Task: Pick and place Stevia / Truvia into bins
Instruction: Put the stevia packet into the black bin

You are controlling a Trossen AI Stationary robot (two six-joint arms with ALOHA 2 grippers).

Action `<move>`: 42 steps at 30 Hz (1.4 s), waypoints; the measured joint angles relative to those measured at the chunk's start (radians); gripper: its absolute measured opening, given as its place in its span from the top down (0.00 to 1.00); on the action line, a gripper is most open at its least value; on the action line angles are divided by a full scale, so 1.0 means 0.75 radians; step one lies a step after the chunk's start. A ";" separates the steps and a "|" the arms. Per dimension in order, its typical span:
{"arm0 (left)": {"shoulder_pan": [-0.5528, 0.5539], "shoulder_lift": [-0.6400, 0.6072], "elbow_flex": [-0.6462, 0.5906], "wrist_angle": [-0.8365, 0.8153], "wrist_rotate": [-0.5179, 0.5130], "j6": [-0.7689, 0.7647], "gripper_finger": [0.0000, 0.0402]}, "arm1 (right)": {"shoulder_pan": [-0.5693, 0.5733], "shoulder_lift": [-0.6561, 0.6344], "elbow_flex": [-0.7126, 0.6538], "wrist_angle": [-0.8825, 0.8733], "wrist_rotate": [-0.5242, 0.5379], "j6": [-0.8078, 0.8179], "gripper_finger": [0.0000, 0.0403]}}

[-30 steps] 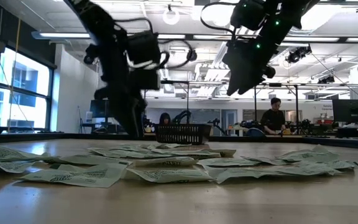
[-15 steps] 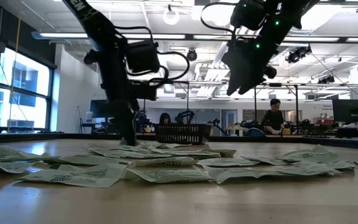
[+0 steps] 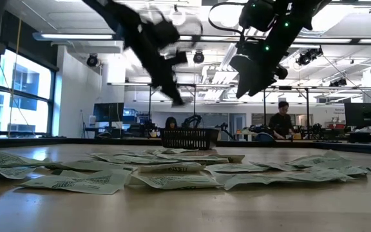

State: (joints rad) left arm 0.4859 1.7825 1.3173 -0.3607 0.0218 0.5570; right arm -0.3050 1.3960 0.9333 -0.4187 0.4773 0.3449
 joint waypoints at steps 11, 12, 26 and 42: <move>0.039 0.205 0.053 0.027 -0.060 -0.028 0.46 | 0.000 -0.001 0.000 -0.033 0.015 -0.018 0.39; 0.039 0.193 0.066 -0.002 -0.061 -0.048 0.43 | 0.000 -0.001 0.000 -0.033 0.014 -0.023 0.39; 0.067 0.244 0.181 -0.069 0.067 -0.054 0.49 | -0.015 -0.001 0.000 -0.025 -0.001 -0.046 0.39; 0.058 0.382 0.217 -0.116 -0.016 -0.134 0.64 | -0.012 -0.001 0.000 -0.035 -0.014 -0.013 0.39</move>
State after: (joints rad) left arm 0.5294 2.0688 1.4799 -0.4474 0.0098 0.4561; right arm -0.3138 1.3952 0.9333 -0.4452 0.4667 0.3355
